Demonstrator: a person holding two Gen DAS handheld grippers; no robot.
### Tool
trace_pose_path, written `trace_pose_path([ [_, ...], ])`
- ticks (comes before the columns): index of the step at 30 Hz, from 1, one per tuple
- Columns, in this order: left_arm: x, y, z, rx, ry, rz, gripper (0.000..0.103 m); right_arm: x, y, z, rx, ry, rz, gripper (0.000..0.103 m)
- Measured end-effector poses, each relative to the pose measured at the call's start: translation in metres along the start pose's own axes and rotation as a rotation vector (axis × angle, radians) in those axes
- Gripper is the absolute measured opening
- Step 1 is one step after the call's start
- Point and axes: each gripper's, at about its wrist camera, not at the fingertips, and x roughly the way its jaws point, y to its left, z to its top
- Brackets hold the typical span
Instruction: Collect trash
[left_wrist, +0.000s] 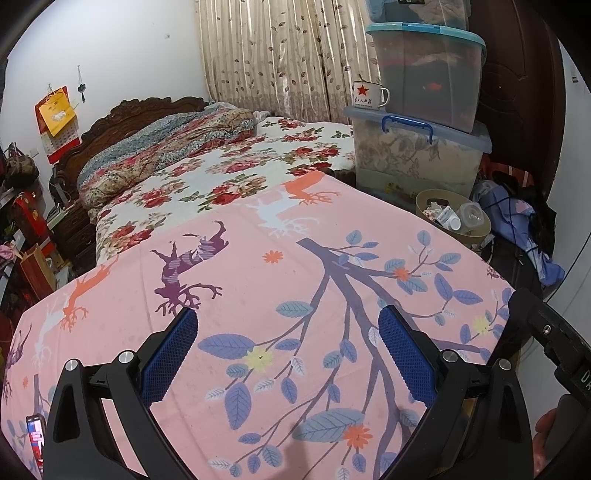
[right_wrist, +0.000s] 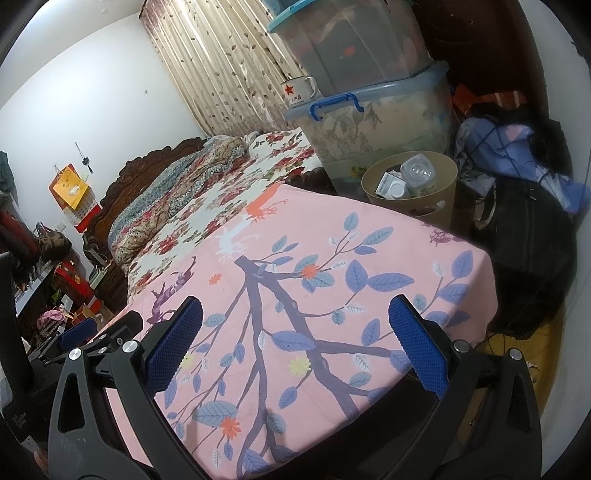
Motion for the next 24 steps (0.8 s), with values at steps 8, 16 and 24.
trace_pose_path([
  [8,0.0016,0.0001,-0.0007,0.002,0.007,-0.002,0.095,0.0001,0.0003,0.0001,0.002,0.001,0.000,0.100],
  [16,0.0008,0.0009,-0.0009,0.007,0.004,0.007,0.095,0.0004,0.0006,-0.0004,-0.001,0.002,0.001,0.100],
  [24,0.0003,0.0061,0.0039,-0.011,0.007,0.003,0.095,0.0001,0.0010,-0.0006,0.000,0.001,0.001,0.100],
])
